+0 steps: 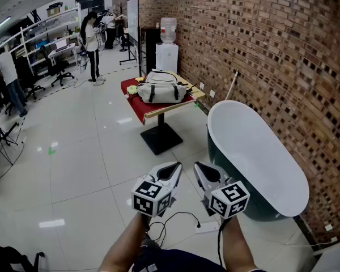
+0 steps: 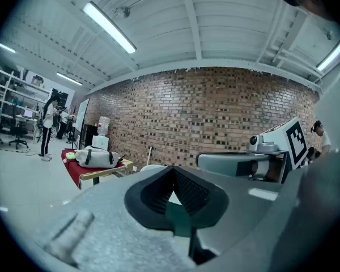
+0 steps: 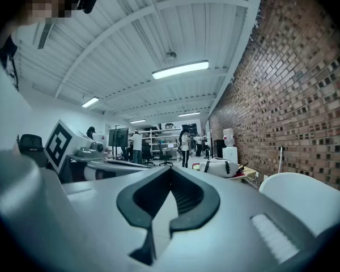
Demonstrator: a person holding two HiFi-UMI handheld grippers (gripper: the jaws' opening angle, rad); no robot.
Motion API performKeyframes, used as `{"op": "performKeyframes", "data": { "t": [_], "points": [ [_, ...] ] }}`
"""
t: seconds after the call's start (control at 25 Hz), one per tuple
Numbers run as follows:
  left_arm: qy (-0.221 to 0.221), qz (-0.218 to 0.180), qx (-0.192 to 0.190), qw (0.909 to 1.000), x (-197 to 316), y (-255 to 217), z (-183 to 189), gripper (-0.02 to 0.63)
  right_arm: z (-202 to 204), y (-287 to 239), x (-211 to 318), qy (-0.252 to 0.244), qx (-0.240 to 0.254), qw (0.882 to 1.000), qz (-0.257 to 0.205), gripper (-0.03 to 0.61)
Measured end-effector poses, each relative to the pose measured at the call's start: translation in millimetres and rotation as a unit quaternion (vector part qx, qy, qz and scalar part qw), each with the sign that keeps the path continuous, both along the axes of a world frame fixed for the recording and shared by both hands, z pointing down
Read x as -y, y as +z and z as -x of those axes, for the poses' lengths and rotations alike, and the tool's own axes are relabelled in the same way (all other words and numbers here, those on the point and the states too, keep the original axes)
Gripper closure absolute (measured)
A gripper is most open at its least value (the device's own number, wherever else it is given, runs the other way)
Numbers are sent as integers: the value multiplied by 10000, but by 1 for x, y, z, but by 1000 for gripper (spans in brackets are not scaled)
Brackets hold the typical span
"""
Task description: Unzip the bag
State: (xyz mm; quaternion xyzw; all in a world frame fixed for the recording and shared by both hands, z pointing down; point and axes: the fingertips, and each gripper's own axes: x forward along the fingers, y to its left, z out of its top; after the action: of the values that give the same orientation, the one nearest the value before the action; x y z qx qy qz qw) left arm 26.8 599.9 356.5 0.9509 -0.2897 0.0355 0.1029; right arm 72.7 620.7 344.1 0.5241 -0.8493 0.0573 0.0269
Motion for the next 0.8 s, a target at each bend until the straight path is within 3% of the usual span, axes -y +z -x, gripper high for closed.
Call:
{"op": "performKeyframes", "data": {
  "t": [0.6, 0.8],
  "points": [
    [66, 54, 268, 9996, 150, 14, 118, 611, 94, 9, 140, 232, -173, 9994, 185, 572],
    [154, 170, 250, 9994, 179, 20, 135, 609, 122, 17, 172, 121, -214, 9993, 271, 572]
  ]
}}
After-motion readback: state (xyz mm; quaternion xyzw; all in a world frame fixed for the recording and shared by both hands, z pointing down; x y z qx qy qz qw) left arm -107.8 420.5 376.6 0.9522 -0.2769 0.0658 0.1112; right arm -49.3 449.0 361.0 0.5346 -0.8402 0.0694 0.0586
